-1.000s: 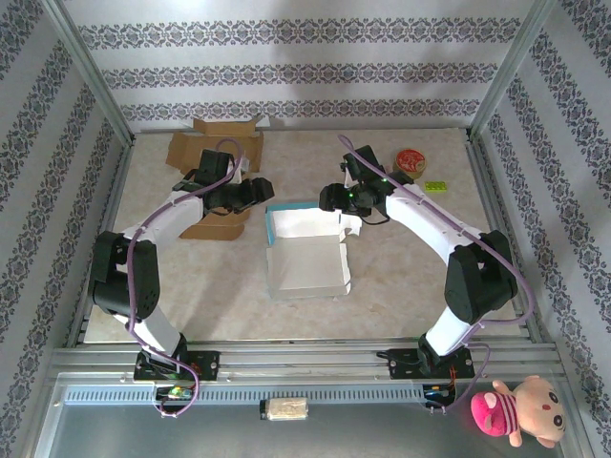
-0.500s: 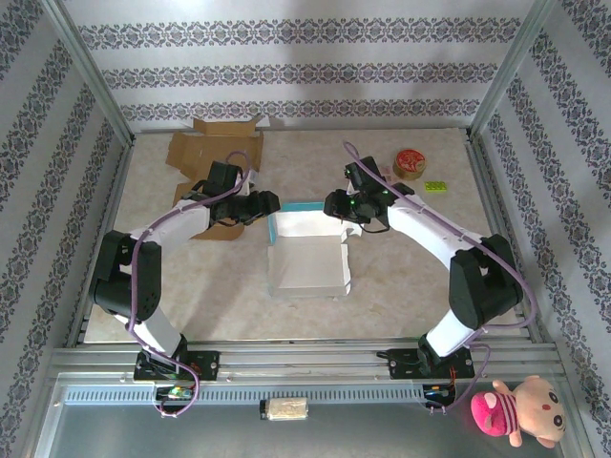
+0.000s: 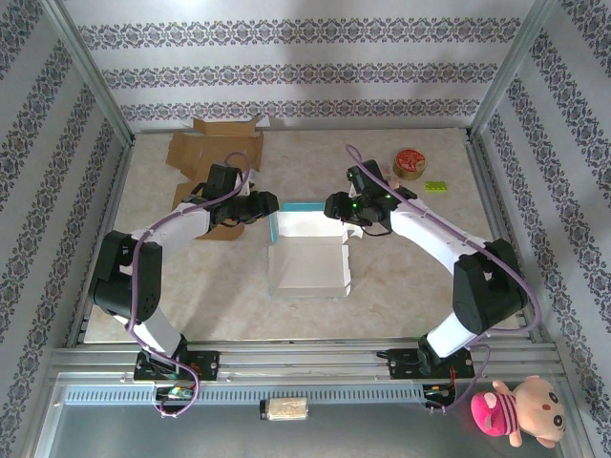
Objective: Fold the paper box
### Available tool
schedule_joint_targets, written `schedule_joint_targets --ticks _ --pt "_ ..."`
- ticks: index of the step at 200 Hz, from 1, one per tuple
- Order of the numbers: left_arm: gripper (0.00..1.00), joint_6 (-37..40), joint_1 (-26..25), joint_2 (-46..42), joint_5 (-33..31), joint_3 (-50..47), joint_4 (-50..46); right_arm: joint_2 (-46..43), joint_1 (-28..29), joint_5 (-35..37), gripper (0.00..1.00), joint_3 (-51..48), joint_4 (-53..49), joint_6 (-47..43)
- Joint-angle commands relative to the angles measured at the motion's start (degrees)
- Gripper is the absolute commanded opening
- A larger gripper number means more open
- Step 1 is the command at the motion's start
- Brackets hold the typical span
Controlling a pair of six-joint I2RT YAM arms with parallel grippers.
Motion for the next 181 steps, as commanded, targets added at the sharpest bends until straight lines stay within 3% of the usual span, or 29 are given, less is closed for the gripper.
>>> schedule_joint_targets --ticks 1,60,114,150,181 --pt "0.40 0.5 -1.1 -0.5 0.0 -2.0 -0.8 -3.5 0.6 2.9 0.54 0.1 -4.1 -1.3" --pt "0.40 3.3 -2.5 -1.6 -2.2 -3.4 -0.8 -14.4 1.1 5.1 0.60 -9.6 -3.9 -1.9" --pt "0.40 3.4 -3.6 -2.4 -4.3 -4.9 0.4 -23.1 8.4 7.4 0.62 -25.8 7.3 0.9" --pt "0.40 3.6 -4.2 -2.9 -4.8 -5.4 1.1 -20.5 9.0 12.0 0.64 -31.9 19.9 0.1" --pt "0.40 4.5 -4.3 -3.7 -5.4 -5.8 0.9 -13.8 9.0 14.6 0.71 -31.6 26.9 0.1"
